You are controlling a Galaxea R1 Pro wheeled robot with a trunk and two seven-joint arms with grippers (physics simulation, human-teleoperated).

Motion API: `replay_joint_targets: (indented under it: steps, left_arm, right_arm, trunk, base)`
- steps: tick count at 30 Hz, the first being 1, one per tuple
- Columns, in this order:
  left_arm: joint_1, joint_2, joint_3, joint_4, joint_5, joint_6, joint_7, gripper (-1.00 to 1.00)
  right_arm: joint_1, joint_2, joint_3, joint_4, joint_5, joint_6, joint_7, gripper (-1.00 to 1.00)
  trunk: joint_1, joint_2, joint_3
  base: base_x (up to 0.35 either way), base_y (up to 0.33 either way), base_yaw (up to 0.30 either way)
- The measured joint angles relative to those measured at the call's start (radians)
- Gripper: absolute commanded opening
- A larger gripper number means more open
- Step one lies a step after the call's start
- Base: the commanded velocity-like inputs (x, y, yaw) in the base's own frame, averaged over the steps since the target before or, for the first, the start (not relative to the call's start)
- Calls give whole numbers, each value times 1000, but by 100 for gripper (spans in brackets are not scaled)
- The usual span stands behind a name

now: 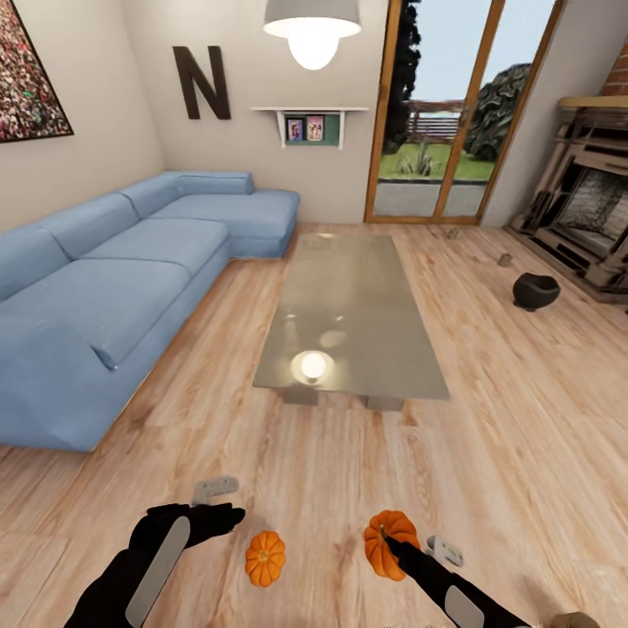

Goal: Place each of the two pumpkins and all three candles from the living room inside a cabinet in the living room (use any cabinet), then make sure every cabinet is closed, and position the cauldron so it is next to a table in the living room.

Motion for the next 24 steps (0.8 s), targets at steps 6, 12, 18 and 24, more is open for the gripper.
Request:
replay_joint_targets:
  steps: [6, 12, 18, 24]
  left_arm:
    - [0, 1, -1, 0, 0, 0, 1, 100]
    - [0, 1, -1, 0, 0, -1, 0, 100]
    - [0, 0, -2, 0, 0, -1, 0, 100]
    - [0, 1, 0, -1, 0, -1, 0, 100]
  right_arm:
    - [0, 0, 2, 0, 0, 0, 0, -100]
    - [1, 1, 3, 0, 0, 0, 0, -100]
    - [0, 2, 1, 0, 0, 0, 0, -100]
    - [0, 4, 2, 0, 1, 0, 0, -100]
  trunk:
    - [0, 0, 0]
    - [0, 0, 0]
    - [0, 0, 0]
    - [0, 0, 0]
  base:
    - [15, -191, -117]
    - [175, -135, -10]
    - [82, -38, -1]
    - [136, 52, 0]
